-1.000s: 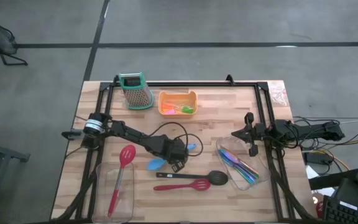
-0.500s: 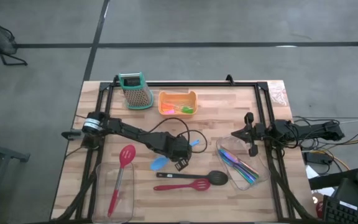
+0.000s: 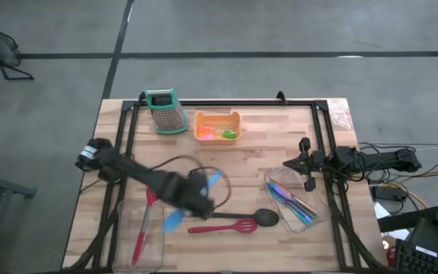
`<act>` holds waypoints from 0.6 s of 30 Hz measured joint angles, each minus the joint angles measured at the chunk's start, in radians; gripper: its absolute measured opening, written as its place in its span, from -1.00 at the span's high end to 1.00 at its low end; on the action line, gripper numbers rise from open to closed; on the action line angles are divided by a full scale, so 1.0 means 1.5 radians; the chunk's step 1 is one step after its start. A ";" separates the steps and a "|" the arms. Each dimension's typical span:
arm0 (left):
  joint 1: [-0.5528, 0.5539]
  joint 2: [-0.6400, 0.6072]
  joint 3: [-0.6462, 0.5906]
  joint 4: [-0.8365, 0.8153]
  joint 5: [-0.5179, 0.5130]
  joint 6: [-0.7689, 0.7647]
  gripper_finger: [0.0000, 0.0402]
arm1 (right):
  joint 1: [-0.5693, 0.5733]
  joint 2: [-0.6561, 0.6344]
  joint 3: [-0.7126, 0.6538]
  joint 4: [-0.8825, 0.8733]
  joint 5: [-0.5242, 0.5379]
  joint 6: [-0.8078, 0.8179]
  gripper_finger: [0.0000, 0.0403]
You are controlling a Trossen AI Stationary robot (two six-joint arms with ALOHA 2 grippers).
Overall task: Pick & Place Kitchen Items
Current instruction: Put the blue serving spoon into the bottom transparent bin
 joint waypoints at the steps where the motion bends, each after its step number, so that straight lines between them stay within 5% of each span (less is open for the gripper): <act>1: -0.021 -0.009 -0.002 -0.017 -0.011 -0.041 0.71 | 0.000 0.000 0.000 0.000 0.000 0.000 0.96; 12: -0.258 -0.039 -0.007 -0.227 -0.059 -0.429 0.69 | 0.000 0.000 0.000 0.000 0.000 -0.001 0.96; 18: -0.338 -0.042 -0.064 -0.229 -0.127 -0.579 0.69 | 0.000 0.000 0.000 0.000 0.000 -0.001 0.96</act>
